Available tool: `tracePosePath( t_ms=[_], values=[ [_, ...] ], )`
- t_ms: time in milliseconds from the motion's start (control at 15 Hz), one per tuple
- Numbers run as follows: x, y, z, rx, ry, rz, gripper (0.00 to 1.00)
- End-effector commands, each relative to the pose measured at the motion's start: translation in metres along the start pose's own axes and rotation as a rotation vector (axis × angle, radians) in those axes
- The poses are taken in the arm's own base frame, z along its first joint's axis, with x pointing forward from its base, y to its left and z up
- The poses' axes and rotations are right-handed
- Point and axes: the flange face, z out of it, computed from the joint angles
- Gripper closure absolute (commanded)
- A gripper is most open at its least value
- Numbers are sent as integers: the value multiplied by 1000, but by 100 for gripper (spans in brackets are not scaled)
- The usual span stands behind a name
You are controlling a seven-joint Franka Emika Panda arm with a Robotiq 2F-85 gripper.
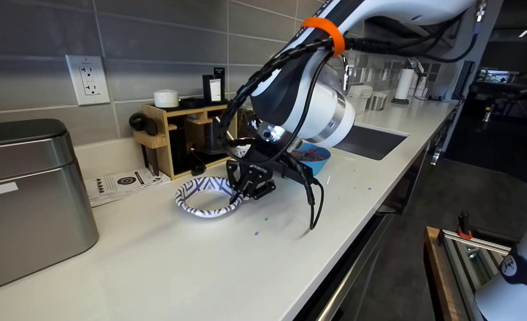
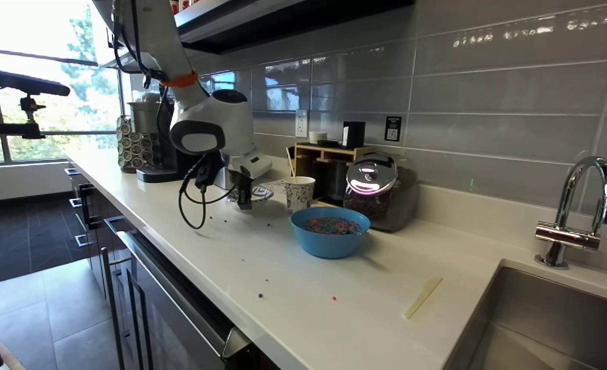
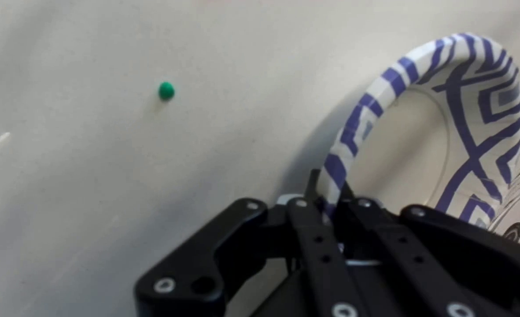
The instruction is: Pour the contents of the white plate into the blue bowl
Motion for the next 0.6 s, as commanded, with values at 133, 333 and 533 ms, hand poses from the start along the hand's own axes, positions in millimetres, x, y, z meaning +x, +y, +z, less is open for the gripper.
tracePosePath(
  t_ms=[133,333,533],
  values=[
    [3,1,-7,-8,15,-28,67],
    [-4,11,-32,-43,40,-113,44],
    [-9,28,-62,-82,61,-234,19]
  ],
)
